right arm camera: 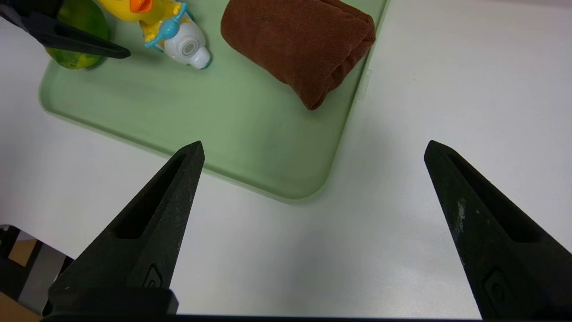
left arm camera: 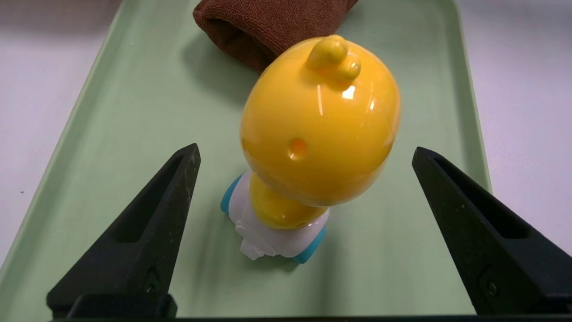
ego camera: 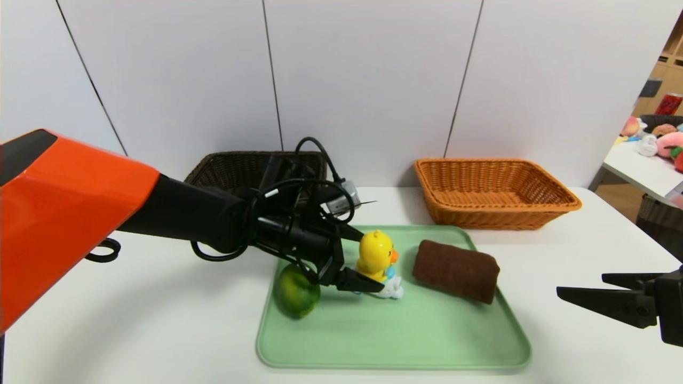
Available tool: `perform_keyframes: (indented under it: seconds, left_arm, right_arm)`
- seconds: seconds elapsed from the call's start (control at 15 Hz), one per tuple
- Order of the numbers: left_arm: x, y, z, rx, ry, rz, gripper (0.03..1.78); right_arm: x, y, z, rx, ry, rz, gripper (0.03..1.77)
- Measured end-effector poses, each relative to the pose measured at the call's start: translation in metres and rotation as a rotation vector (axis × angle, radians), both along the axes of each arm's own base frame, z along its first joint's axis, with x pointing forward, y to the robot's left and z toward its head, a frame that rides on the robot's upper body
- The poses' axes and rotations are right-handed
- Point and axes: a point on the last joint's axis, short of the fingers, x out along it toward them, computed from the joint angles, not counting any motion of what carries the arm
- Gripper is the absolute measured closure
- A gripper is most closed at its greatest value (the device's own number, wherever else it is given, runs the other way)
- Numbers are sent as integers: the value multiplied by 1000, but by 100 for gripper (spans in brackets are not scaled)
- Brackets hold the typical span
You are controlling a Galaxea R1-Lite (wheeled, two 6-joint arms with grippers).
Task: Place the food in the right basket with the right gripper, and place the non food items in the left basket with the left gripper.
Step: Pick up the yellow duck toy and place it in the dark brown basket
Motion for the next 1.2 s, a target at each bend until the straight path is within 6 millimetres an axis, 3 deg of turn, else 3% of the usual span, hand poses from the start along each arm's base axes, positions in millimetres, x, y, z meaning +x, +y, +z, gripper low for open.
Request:
perform_keyframes:
  seconds: [1.2]
  left_arm:
    - [11,-17,-23,50,-10,-52,12]
  right_arm:
    - [-1,0,0,2,-4,-1,10]
